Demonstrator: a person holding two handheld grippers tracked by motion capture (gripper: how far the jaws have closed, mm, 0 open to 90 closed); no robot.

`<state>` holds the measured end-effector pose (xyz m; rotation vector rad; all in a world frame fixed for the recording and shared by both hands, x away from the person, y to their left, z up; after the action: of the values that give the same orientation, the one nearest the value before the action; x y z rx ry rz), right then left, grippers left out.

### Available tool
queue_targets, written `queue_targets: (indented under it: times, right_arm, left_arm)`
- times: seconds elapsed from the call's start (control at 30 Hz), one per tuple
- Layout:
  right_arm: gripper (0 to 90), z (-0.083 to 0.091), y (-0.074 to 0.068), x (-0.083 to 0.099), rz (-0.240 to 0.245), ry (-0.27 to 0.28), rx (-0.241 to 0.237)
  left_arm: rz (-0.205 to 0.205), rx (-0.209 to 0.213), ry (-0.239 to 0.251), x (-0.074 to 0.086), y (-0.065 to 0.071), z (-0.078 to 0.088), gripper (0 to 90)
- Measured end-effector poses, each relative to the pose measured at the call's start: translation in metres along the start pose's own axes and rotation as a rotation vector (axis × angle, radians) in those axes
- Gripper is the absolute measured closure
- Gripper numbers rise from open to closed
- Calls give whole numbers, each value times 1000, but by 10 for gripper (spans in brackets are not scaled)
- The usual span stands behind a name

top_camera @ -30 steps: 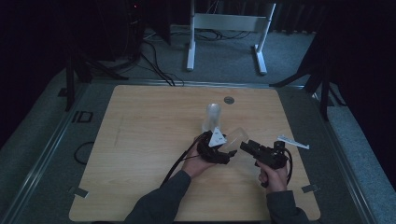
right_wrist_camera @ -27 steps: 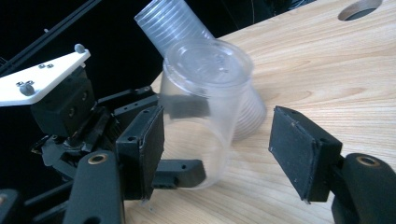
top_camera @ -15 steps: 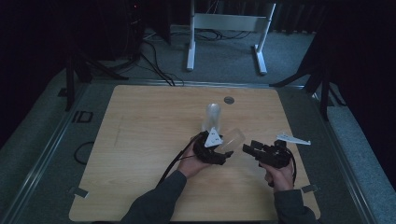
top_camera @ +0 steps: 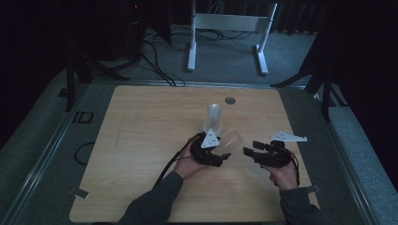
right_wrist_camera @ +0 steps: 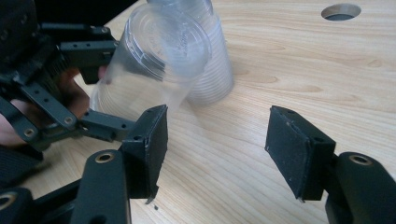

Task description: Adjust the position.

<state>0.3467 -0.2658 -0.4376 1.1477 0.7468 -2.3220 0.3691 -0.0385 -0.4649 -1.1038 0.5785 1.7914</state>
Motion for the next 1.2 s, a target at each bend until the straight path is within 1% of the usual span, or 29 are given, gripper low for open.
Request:
queue_targets:
  times: [0.17,0.2,0.4,0.47,0.5,0.53,0.57,0.6,0.63,0.67,0.73,0.87,1.0,1.03,1.07,1.2]
  right_arm:
    - [387,0,-3,-3,46,-29,7]
    - [387,0,-3,-3,46,-29,7]
    - [387,0,-7,-6,114,-67,21]
    - [387,0,-8,-7,134,-77,25]
    - [387,-1,-10,-8,159,-91,27]
    - [387,-1,-11,-8,175,-101,30]
    - [387,-1,-11,-8,185,-111,31]
    - [387,-1,-11,-8,185,-111,31]
    - [387,-1,-13,-8,205,-125,33]
    - [387,-2,-14,-9,235,-142,34]
    - [387,-3,-15,-9,270,-169,37]
    - [394,-3,-16,-10,318,-217,49]
    - [396,-3,-17,-11,350,-246,56]
    - [396,-3,-17,-11,350,-246,56]
    - [398,-3,-16,-12,368,-264,62]
    - [402,-3,-14,-15,392,-295,64]
  left_arm:
    - [-2,11,-5,0,-1,2,293]
    - [-6,15,-7,0,-1,3,293]
    - [-19,34,-20,1,0,5,293]
    - [-25,48,-29,1,0,5,292]
    - [-25,48,-29,1,0,5,293]
    - [-29,53,-31,1,1,5,292]
    - [-32,59,-34,2,2,5,292]
    - [-32,59,-34,2,2,5,293]
    - [-36,61,-38,2,3,5,293]
    - [-37,63,-41,2,3,4,292]
    - [-41,65,-45,3,4,4,292]
    - [-48,72,-51,3,5,3,293]
    - [-48,77,-53,3,6,2,292]
    - [-48,77,-53,3,6,2,293]
    - [-53,79,-57,3,7,1,292]
    - [-57,84,-61,3,8,0,293]
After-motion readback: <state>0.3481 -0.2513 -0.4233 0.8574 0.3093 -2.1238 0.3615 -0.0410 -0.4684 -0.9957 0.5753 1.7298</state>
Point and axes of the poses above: each handheld gripper's, and its own axes: z roughly backward along the jaws, x roughly out of its underside, y roughly to its right, the point moved 3 cm from there along -z, roughly forward along the jaws, and after that the axes turned 1 degree about -z, right-handed, at the moved point
